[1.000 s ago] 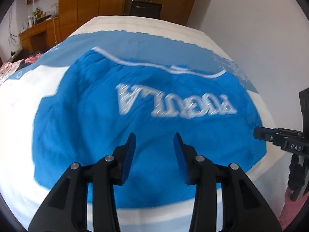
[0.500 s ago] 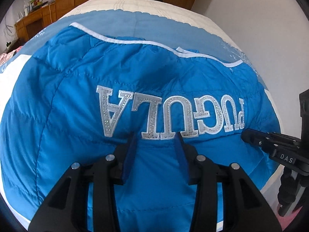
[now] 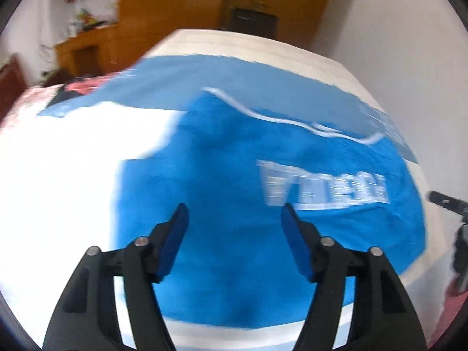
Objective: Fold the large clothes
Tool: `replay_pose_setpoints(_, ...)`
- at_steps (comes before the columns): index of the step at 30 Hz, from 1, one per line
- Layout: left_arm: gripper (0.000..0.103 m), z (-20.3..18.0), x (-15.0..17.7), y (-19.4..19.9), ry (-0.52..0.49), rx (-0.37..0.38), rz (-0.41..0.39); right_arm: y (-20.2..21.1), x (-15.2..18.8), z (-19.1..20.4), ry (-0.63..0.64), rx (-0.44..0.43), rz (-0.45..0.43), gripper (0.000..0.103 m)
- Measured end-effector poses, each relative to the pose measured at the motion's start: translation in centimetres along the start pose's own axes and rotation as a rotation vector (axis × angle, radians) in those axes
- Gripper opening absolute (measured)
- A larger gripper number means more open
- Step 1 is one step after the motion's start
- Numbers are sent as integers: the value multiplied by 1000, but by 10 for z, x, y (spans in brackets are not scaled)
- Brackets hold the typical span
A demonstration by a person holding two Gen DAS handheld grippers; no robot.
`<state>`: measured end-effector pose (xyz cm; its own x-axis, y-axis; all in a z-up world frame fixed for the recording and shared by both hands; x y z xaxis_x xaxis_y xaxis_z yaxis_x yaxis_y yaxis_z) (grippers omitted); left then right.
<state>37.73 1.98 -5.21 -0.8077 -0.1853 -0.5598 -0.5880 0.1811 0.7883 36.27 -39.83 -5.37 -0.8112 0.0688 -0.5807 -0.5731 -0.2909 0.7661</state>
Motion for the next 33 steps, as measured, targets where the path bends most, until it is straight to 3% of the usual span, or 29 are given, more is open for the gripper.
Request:
replay_pose_setpoints(3, 69, 40, -3, 3, 42, -40, 0, -2, 5, -33, -86, -19, 16, 72)
replay_pose_setpoints(6, 73, 63, -1, 1, 96, 29, 22, -16, 4, -49, -133, -85, 17, 77)
replay_pose_setpoints(12, 76, 72, -1, -13, 130, 146, 49, -55, 11, -58, -221, -297, 61, 81)
replay_pose_setpoints(16, 79, 78, -5, -28, 163, 155, 76, -73, 14, -60, -231, -304, 87, 82)
replay_pose_setpoints(23, 85, 88, -4, -60, 250, 278, 151, -89, 16, -63, -241, -369, 66, 84)
replay_pose_setpoints(27, 87, 75, -2, -74, 235, 300, 173, -93, 14, -57, -203, -374, 51, 83)
replay_pose_setpoints(29, 86, 70, -2, -76, 223, 287, 172, -96, 12, -52, -181, -357, 46, 77)
replay_pose_setpoints(31, 74, 69, -2, -75, 218, 274, 163, -99, 11, -51, -172, -347, 47, 61)
replay_pose_setpoints(33, 63, 65, -1, -71, 207, 252, 150, -101, 13, -52, -199, -393, 45, 41)
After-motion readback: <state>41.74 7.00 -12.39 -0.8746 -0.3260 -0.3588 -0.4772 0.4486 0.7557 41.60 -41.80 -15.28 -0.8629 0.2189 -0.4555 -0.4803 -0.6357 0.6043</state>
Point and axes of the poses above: each gripper's, at about its wrist camera, not at the fingertips, and y roughly against the way its jaws point, z to its left, x to its underside, the point moved 2 cm from there along -y, roughly the way its jaws point, and after that the axes turned 12 degrees about y, right-handed, at the moved point
